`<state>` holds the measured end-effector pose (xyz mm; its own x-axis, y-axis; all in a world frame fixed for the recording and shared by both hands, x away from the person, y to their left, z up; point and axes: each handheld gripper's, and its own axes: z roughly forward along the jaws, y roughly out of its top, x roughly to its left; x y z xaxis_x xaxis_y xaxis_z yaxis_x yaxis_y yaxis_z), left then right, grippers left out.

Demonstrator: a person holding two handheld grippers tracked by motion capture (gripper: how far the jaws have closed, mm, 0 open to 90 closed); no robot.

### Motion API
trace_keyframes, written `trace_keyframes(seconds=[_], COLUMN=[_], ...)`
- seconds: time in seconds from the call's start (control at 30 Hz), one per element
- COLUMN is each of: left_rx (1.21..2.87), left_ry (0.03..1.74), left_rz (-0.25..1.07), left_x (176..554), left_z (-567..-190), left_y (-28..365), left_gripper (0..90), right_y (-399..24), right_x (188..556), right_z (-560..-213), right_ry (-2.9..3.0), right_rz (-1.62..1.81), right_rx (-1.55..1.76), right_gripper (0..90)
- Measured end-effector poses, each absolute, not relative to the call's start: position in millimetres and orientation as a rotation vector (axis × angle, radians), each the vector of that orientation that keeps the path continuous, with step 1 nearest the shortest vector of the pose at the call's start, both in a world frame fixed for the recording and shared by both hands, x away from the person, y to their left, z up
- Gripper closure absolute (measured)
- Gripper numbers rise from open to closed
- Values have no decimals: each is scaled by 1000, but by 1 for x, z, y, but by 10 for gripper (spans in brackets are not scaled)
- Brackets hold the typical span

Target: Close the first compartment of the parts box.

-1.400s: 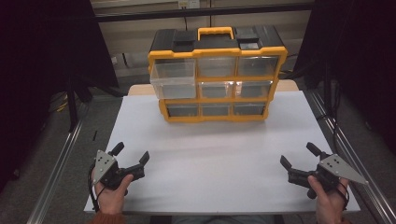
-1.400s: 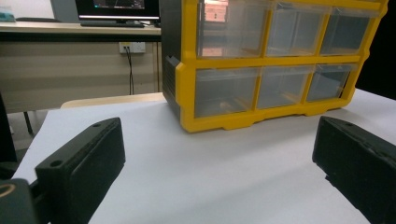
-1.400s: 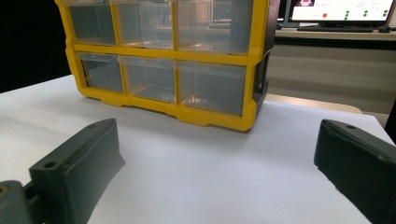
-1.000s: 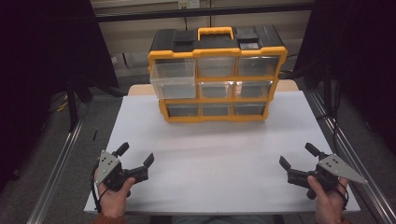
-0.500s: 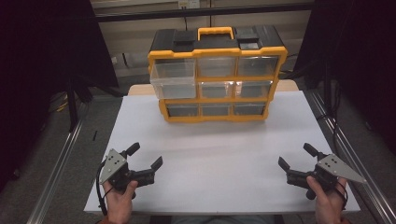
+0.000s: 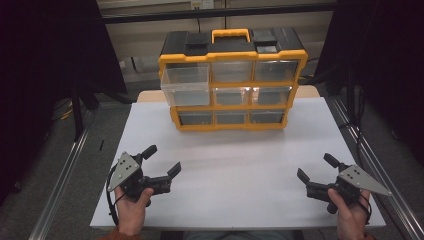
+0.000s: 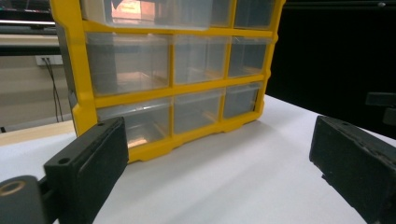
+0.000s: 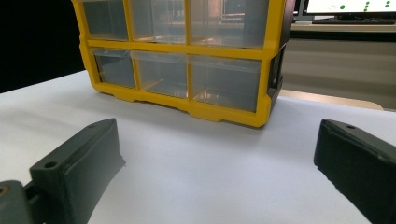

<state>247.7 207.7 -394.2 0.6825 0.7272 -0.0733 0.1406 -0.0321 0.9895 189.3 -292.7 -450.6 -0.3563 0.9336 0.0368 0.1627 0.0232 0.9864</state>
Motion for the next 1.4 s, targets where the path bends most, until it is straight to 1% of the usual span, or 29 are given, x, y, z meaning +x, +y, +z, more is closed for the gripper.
trace_keyframes(seconds=[0.3, 0.47, 0.57, 0.8, 1.03, 1.1, 1.13, 1.2, 1.23, 1.3, 1.33, 1.4], left_rx=[1620, 1608, 1593, 1584, 1569, 1563, 1593, 1593, 1586, 1585, 1591, 1591], left_ry=[695, 669, 671, 636, 624, 600, 572, 573, 563, 559, 553, 543], left_rz=[553, 560, 557, 575, 607, 648, 669, 648, 633, 648, 650, 621], left_x=[263, 268, 277, 288, 295, 294, 294, 294, 294, 292, 292, 293], left_z=[-376, -366, -358, -346, -344, -346, -346, -347, -346, -346, -345, -345], left_y=[184, 177, 169, 159, 158, 160, 160, 162, 163, 162, 162, 160], left_gripper=[49, 45, 42, 59, 129, 165, 177, 242, 249, 303, 315, 340], right_y=[-292, -292, -291, -291, -290, -290, -290, -290, -290, -290, -290, -289], right_x=[189, 190, 190, 191, 190, 190, 191, 191, 191, 190, 190, 190], right_z=[-450, -450, -451, -451, -451, -451, -451, -451, -451, -451, -451, -451], right_ry=[1602, 1608, 1616, 1621, 1634, 1630, 1630, 1629, 1631, 1634, 1636, 1631], right_rz=[1405, 1406, 1414, 1416, 1415, 1413, 1412, 1409, 1411, 1410, 1411, 1412], right_rx=[1143, 1141, 1142, 1138, 1130, 1132, 1132, 1130, 1127, 1121, 1122, 1124], right_gripper=[7, 7, 7, 7, 6, 6, 5, 6, 6, 5, 5, 5])
